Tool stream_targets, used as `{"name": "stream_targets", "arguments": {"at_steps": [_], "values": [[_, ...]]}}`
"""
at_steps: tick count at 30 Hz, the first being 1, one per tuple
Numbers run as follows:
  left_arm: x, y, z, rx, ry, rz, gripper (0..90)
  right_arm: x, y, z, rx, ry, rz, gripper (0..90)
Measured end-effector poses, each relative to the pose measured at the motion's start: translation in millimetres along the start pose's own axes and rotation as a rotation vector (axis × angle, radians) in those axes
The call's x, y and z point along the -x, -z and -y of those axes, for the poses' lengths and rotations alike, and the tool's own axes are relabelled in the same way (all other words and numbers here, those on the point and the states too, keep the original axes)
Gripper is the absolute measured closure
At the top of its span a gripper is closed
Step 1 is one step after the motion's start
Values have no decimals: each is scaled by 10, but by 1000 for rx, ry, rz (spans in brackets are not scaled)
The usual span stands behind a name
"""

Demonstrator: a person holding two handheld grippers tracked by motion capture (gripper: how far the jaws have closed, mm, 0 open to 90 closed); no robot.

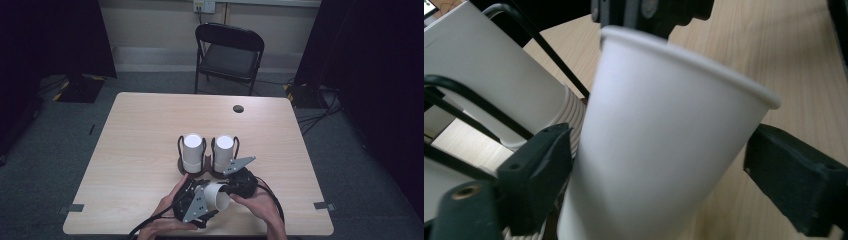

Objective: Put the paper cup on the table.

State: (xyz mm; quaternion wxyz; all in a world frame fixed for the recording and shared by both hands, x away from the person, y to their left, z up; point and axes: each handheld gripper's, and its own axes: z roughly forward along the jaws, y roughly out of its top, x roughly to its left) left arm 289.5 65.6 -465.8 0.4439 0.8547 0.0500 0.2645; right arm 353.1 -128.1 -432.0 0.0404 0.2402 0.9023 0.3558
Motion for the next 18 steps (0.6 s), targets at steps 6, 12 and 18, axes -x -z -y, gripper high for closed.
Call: {"name": "stream_targets", "arguments": {"at_steps": [6, 12, 18], "values": [[34, -82, -64, 0, -15, -13, 141, -6, -23, -5, 0, -11, -8, 883], [47, -84, -110, 6, -26, -40, 155, 2, -44, -11, 7, -35, -14, 892], [31, -91, -85, 22, -3, -61, 153, 4, -54, -26, 20, -63, -17, 892]]}}
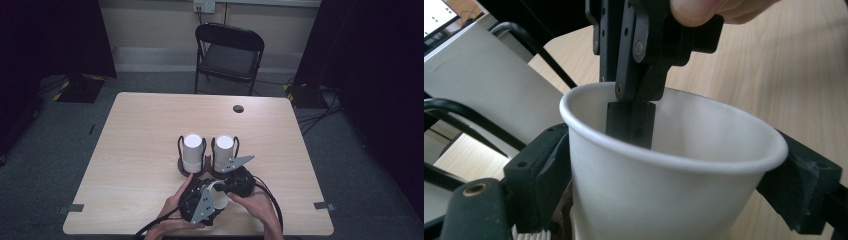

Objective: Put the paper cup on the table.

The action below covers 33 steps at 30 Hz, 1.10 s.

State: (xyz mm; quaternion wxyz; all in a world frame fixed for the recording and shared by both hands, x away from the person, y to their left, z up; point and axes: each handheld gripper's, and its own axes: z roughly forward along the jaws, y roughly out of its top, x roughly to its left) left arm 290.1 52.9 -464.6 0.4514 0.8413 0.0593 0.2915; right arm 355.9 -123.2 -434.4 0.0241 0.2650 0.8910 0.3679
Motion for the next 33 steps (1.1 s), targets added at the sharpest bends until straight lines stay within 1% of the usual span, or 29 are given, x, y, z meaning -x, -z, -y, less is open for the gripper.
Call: {"name": "stream_targets", "arguments": {"at_steps": [2, 4, 5, 7, 8, 11, 12, 13, 16, 18, 19, 21, 23, 24, 25, 26, 27, 28, 33], "values": [[5, -7, 6, 1, 9, -4, 151, -10, -1, -9, -3, -3, 1, 891], [2, -8, 14, 7, 9, -2, 153, -8, -4, -9, -4, -7, -1, 890], [-2, -9, 19, 10, 17, -5, 155, -1, -3, -6, 5, -12, -3, 891], [-43, 2, 20, -4, 13, 3, 155, 11, -7, -10, 18, -21, -1, 891], [-54, 14, 10, -10, 2, 0, 152, 11, -14, -14, 17, -28, 5, 890], [-33, 15, 8, -5, -5, -15, 155, 9, -17, -18, 28, -35, -9, 890], [-26, 3, 18, -2, 7, -10, 159, 6, -15, -20, 29, -37, -10, 891], [-33, -7, 32, -3, 3, -13, 157, 3, -17, -23, 31, -34, -9, 890], [-27, -4, 45, -3, 22, -9, 161, 7, -33, -20, 18, -41, 1, 890], [-22, -13, 43, -2, 19, -13, 175, 17, -34, -17, 24, -50, -2, 888], [-25, -18, 45, -4, 13, -22, 179, 19, -33, -18, 27, -50, 1, 886], [-32, -15, 49, 1, 25, -22, 190, 22, -26, -17, 34, -58, 4, 873], [-46, -12, 57, 16, 49, -42, 209, 29, -17, -12, 45, -66, 4, 842], [-63, -4, 60, 17, 55, -46, 211, 33, -14, -8, 48, -72, 12, 833], [-77, 2, 64, 29, 66, -40, 213, 42, -11, -1, 52, -79, 14, 824], [-88, 10, 67, 29, 73, -34, 215, 52, -7, 8, 60, -87, 9, 813], [-99, 8, 70, 28, 72, -37, 216, 60, -3, 17, 67, -93, 2, 801], [-100, 2, 73, 33, 85, -36, 216, 65, 0, 25, 71, -97, 4, 794], [-122, -6, 88, 37, 118, -41, 216, 71, 12, 44, 91, -112, 18, 761]]}}
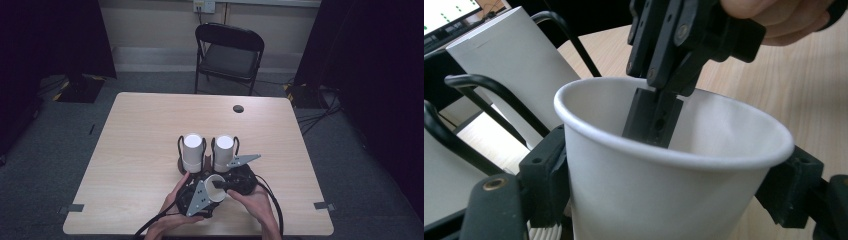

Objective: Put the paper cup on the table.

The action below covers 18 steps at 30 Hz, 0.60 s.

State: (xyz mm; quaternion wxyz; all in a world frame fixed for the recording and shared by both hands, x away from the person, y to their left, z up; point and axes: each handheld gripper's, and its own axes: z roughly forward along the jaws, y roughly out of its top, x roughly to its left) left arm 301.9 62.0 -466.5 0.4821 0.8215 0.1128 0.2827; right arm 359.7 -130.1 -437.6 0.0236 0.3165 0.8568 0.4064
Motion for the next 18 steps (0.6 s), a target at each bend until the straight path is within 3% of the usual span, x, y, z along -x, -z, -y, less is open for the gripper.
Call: {"name": "stream_targets", "arguments": {"at_steps": [6, 9, 11, 18], "values": [[-29, -14, 8, 6, 53, -9, 216, -1, 51, 35, 48, -16, 33, 705], [-49, -3, 20, 25, 101, -2, 216, 7, 85, 63, 94, -28, 38, 666], [-52, -13, 27, 55, 156, -19, 216, -1, 102, 80, 127, -21, 49, 634], [-102, -13, 75, 57, 221, -36, 216, 9, 166, 111, 205, -18, 77, 527]]}}
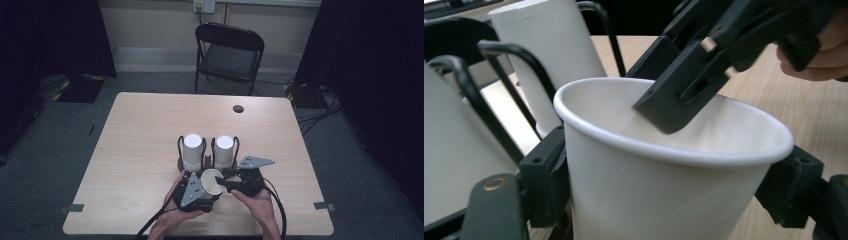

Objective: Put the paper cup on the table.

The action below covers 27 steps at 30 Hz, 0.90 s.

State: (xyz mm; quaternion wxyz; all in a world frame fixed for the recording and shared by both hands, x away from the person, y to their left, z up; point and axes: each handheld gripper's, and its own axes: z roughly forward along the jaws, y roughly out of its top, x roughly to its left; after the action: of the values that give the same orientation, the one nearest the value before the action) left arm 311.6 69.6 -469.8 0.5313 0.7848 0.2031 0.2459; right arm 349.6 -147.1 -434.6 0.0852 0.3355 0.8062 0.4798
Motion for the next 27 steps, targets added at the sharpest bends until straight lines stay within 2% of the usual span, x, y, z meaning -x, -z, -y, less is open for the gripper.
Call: {"name": "stream_targets", "arguments": {"at_steps": [5, 10, 14, 20, 21, 25, 27], "values": [[-53, 45, 41, 5, 25, -1, 216, -20, 35, 39, 44, 12, 10, 467], [-107, 95, 91, 7, 68, -8, 216, -15, 116, 105, 129, -9, 36, 414], [-151, 161, 116, 14, 95, -29, 216, 14, 172, 169, 187, -25, 84, 361], [-235, 304, 153, 34, 101, -57, 214, 45, 258, 285, 260, -36, 158, 294], [-252, 328, 164, 46, 117, -62, 214, 48, 269, 300, 268, -37, 171, 280], [-312, 407, 183, 45, 127, -84, 214, 86, 335, 386, 298, -50, 228, 225], [-343, 442, 187, 48, 136, -92, 214, 109, 359, 421, 294, -56, 267, 189]]}}
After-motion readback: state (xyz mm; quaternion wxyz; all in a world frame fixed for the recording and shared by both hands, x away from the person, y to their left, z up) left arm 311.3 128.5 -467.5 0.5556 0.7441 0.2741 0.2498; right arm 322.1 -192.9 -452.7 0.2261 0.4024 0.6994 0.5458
